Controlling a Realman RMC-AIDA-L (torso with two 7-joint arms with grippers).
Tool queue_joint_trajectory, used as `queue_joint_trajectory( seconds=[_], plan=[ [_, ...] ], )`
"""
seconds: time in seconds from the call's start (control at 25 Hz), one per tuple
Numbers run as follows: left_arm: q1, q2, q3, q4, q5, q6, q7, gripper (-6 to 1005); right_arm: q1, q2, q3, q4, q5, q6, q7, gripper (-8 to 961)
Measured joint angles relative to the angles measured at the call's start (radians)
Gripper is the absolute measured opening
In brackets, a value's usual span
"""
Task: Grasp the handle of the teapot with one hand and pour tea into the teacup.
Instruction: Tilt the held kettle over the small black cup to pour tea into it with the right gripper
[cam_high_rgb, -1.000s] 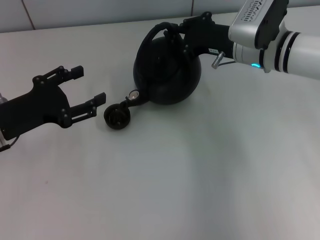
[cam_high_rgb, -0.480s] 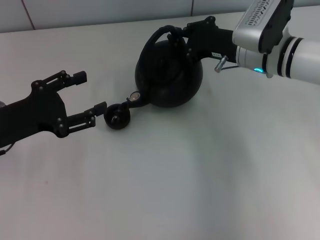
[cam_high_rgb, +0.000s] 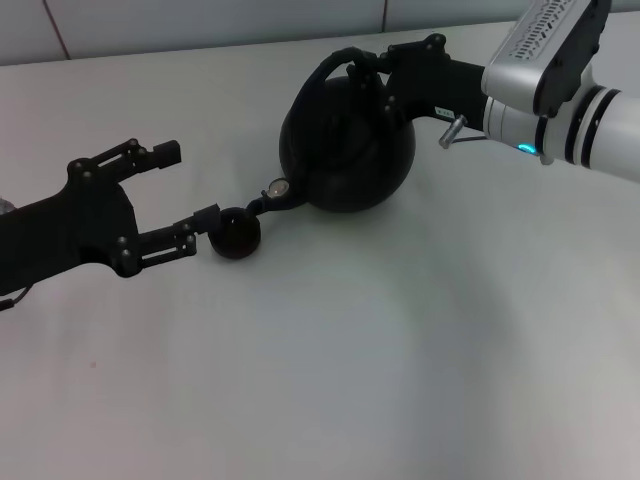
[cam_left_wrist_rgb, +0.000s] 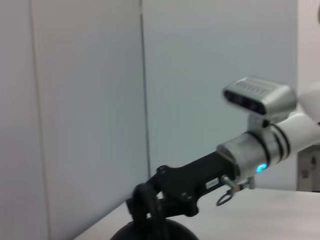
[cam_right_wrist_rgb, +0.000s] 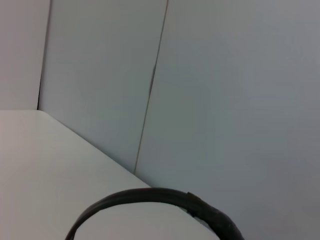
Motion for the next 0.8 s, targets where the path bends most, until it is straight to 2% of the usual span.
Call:
queue_joint_trajectory(
  seconds=[0.12,0.28,0.52,0.8],
  plan=[
    [0.000,0.010,0.003,0.042,0.037,0.038,-0.052,808,-0.008,0.000,0.000,0.005,0.011,-0.016,0.000,117],
    [0.008,0.010,-0.006,0.109,0.097,0.040,-0.121,808,-0.025,-0.002,0.003,0.020,0.059,-0.051,-0.008,117],
    [0.012,0.002,-0.025,0.146,0.124,0.057,-0.134,808,-0.051,-0.002,0.000,0.057,0.149,-0.073,-0.081,116],
    [0.011,0.008,-0.025,0.177,0.129,0.073,-0.169,808,-0.079,-0.001,0.008,0.080,0.174,-0.080,-0.087,116]
  ],
)
